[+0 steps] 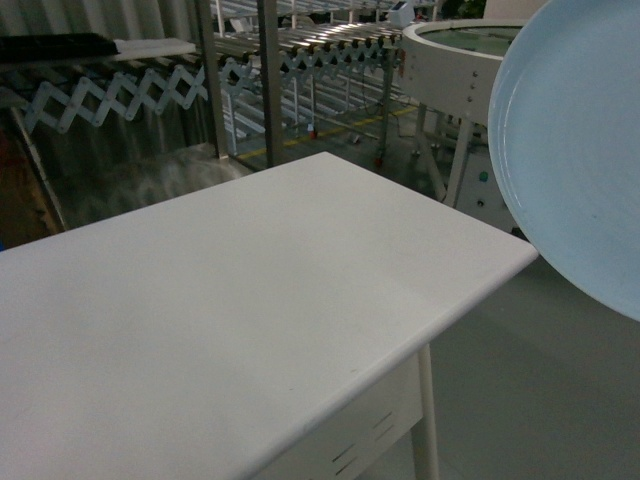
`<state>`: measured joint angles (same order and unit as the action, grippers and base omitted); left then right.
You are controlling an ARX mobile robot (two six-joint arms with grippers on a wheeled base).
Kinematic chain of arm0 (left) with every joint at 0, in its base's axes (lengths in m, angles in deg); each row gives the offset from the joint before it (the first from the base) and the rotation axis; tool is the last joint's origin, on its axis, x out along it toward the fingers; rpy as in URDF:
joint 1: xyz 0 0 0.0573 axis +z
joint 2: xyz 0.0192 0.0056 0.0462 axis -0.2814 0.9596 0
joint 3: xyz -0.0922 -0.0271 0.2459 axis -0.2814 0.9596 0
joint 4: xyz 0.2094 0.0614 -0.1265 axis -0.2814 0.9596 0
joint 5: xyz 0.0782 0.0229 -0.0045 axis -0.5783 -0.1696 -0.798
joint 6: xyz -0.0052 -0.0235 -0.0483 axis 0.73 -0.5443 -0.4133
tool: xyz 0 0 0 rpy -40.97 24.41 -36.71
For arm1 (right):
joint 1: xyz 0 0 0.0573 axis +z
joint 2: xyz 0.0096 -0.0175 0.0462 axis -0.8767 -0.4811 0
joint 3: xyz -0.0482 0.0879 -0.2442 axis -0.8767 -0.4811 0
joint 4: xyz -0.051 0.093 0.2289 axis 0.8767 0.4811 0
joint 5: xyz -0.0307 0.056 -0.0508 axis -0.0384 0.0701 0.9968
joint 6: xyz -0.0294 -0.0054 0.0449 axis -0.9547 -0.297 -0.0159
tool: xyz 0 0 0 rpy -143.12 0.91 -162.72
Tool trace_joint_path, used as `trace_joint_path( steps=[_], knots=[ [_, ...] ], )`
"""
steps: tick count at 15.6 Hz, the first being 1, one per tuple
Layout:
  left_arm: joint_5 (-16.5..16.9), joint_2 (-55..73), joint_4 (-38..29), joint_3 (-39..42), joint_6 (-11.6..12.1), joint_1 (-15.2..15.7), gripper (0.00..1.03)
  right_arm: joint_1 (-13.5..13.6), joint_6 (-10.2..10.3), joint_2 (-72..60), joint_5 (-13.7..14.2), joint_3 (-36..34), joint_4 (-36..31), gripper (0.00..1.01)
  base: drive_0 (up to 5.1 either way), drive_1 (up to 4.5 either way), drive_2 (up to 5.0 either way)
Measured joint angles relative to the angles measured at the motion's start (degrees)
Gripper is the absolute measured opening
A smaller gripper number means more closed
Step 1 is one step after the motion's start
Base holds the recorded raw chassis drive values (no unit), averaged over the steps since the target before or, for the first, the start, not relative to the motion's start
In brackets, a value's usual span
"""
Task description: Place blue tray on left shelf second layer neatly
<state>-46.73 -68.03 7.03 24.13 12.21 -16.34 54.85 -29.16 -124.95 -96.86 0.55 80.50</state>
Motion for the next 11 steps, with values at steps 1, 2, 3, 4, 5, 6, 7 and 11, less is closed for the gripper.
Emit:
trace_joint_path(
  steps=[1, 2, 3, 4, 5, 6, 7, 11],
  knots=[
    [0.00, 0.00, 0.00, 0.00, 0.00, 0.00, 0.98, 0.00, 0.00, 0.00, 0.02, 0.00, 0.07, 0.02, -1.5, -1.53, -1.5],
    [0.00, 0.00, 0.00, 0.00, 0.00, 0.00, 0.98, 0.00, 0.00, 0.00, 0.02, 0.00, 0.04, 0.02, -1.5, -1.53, -1.5],
    [-0.09, 0.00, 0.00, 0.00, 0.00, 0.00, 0.98, 0.00, 0.00, 0.04, 0.00, 0.00, 0.24, 0.02, -1.5, -1.53, -1.5],
    [-0.11, 0.00, -0.04, 0.00, 0.00, -0.04, 0.98, 0.04, 0.00, 0.17, -0.15, 0.07, -0.09, 0.02, -1.5, -1.53, -1.5],
    [-0.11, 0.00, -0.07, 0.00, 0.00, -0.04, 0.98, 0.00, 0.00, 0.00, -0.22, 0.07, 0.17, 0.02, -1.5, -1.53, -1.5],
    [-0.11, 0.00, -0.02, 0.00, 0.00, -0.04, 0.98, 0.00, 0.00, 0.00, -0.04, 0.07, 0.11, 0.02, -1.5, -1.53, -1.5],
    [0.00, 0.00, -0.04, 0.00, 0.00, -0.04, 0.98, 0.00, 0.00, 0.00, -0.04, 0.07, 0.07, 0.02, -1.5, -1.53, -1.5],
    [0.00, 0.00, 0.09, 0.00, 0.00, -0.07, 0.98, 0.00, 0.00, 0.00, -0.04, 0.07, 0.20, 0.02, -1.5, -1.53, -1.5]
  ],
)
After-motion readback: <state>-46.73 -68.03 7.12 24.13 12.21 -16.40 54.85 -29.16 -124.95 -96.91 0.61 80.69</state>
